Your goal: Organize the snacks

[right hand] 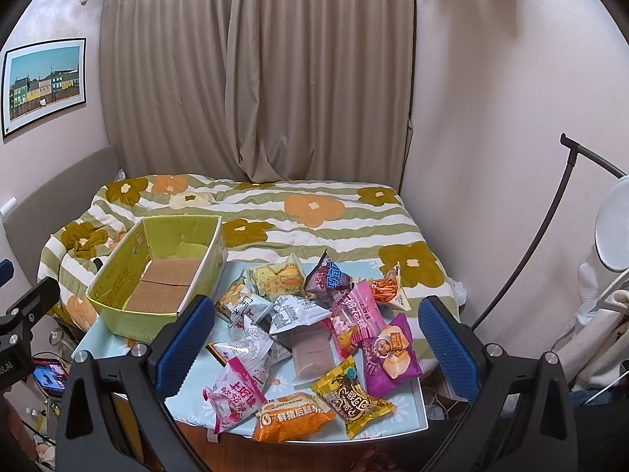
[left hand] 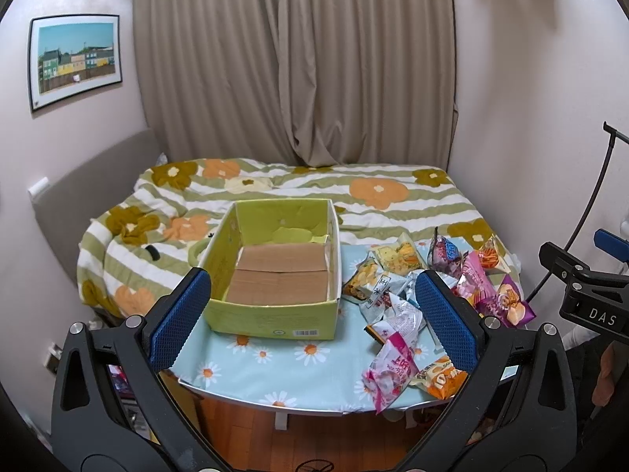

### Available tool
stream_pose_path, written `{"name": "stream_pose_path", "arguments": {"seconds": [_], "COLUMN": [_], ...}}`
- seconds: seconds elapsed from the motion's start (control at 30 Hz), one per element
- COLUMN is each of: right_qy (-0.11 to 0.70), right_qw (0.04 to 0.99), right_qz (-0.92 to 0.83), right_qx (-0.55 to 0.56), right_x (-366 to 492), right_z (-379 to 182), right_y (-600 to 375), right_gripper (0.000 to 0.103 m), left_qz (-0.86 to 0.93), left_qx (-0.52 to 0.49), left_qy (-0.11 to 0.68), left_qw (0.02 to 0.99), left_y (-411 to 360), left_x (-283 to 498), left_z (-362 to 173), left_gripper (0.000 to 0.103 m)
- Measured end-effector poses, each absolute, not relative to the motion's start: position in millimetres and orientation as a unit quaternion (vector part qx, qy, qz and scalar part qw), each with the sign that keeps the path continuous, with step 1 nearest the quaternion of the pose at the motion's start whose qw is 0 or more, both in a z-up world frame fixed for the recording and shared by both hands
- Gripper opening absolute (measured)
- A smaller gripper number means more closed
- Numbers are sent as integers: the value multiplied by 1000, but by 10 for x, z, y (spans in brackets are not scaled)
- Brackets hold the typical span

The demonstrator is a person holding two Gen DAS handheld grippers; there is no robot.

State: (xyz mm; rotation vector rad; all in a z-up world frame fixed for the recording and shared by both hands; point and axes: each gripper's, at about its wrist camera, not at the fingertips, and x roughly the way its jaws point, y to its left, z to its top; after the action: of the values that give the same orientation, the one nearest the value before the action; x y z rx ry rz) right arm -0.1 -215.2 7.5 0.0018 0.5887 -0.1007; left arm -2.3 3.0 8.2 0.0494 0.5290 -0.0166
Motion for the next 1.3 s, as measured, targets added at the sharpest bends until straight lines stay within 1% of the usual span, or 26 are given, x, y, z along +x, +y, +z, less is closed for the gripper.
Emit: {"name": "stream_pose_path", "arguments": {"seconds": [1.3], "right_qy": [291], "right_qw": [956], "right_qz": [-49], "right_qx": [4], "right_x": [-12], "right_z": [78], "right_y": [-2169], "right_gripper": [103], "left_qz": [-9], "left_qx": [25], "left_qy": [264], "left_qw": [964], "left_y": [19], "left_x": [-48], "left_z": [81], "left_gripper": [103]}}
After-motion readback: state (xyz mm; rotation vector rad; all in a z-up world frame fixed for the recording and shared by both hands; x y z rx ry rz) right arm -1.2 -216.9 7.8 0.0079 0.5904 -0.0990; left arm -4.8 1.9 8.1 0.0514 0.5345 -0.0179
